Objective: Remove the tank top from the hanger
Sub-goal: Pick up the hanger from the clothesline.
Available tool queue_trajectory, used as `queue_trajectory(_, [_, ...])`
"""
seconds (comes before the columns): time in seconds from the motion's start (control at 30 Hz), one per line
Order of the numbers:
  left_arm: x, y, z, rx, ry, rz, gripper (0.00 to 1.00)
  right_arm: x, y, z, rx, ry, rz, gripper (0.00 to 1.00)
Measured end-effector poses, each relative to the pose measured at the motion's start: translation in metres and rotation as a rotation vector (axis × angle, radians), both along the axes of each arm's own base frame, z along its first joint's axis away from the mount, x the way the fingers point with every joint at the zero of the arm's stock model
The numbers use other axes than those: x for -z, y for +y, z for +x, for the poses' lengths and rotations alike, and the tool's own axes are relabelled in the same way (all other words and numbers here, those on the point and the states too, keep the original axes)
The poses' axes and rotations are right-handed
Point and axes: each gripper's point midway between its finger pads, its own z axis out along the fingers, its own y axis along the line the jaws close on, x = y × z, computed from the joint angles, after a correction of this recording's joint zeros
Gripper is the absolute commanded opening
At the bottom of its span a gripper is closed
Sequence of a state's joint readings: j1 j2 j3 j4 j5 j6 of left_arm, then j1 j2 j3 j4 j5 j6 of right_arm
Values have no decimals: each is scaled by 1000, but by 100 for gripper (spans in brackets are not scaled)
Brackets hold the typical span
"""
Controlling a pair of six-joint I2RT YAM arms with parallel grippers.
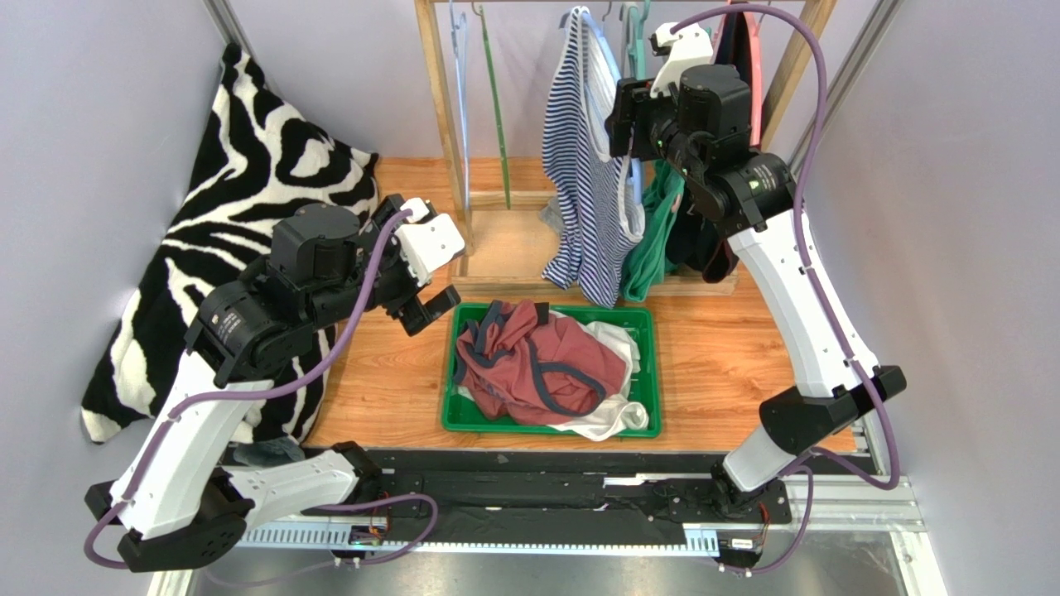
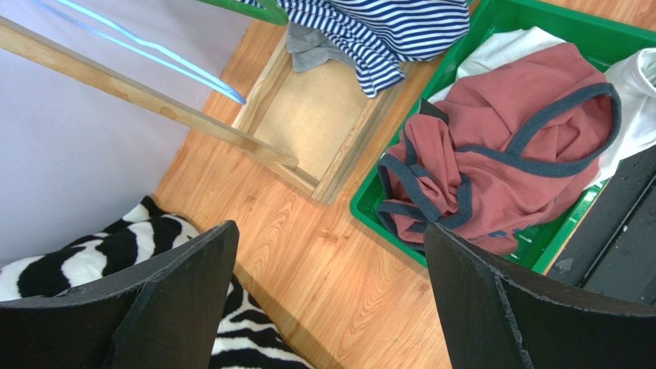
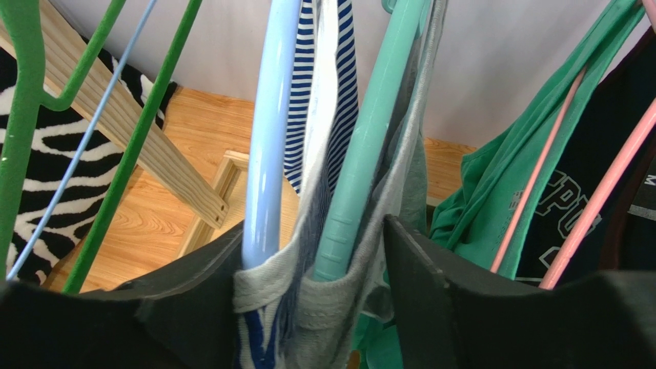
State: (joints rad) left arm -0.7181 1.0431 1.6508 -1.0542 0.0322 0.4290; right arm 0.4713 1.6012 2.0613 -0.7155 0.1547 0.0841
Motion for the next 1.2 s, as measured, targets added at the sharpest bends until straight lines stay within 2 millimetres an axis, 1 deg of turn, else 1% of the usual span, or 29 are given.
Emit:
queue_trajectory(0.03, [1,0,0,0,1,1,99,0,0,0,1,1,2,60])
queue_trajectory(0.13, [2,-1,0,1,5,2,99,0,1,-1,-5,4,13,64])
queue_trajectory(0.23, [4,-1,0,3,9,4,99,-4,2,-3,-6,1,15,73])
queue_trajectory(0.33, [7,-2,1,2,15,10,99,-18,1,-8,0,-32,21,88])
queue_trajectory(0.37, [8,-1,1,2,17,11,99,-24,1,-12,-2,-46,24,96])
queue_trajectory(0.5, [11,-2,1,4,26,15,99,-52,-7,-28,-2,-109,45,97])
queue_trajectory(0.6, [11,-2,1,4,27,14,99,-73,-12,-40,-9,-160,75,94])
queue_trajectory(0.7, [12,-2,1,6,28,13,99,-91,-9,-50,-49,-210,111,91])
queue_trajectory(0.77, [11,-2,1,6,28,12,99,-97,-3,-53,-87,-229,127,89])
queue_trajectory(0.83, [12,-2,1,6,29,12,99,-98,6,-54,-131,-232,137,88])
queue_trajectory(0.9, [12,-2,1,5,29,12,99,-95,16,-52,-172,-224,139,88])
queue_trajectory(1.07, [14,-2,1,5,32,15,99,-75,34,-39,-220,-170,131,90])
queue_trajectory(1.2, [15,-2,1,5,34,16,99,-61,41,-31,-228,-130,129,90])
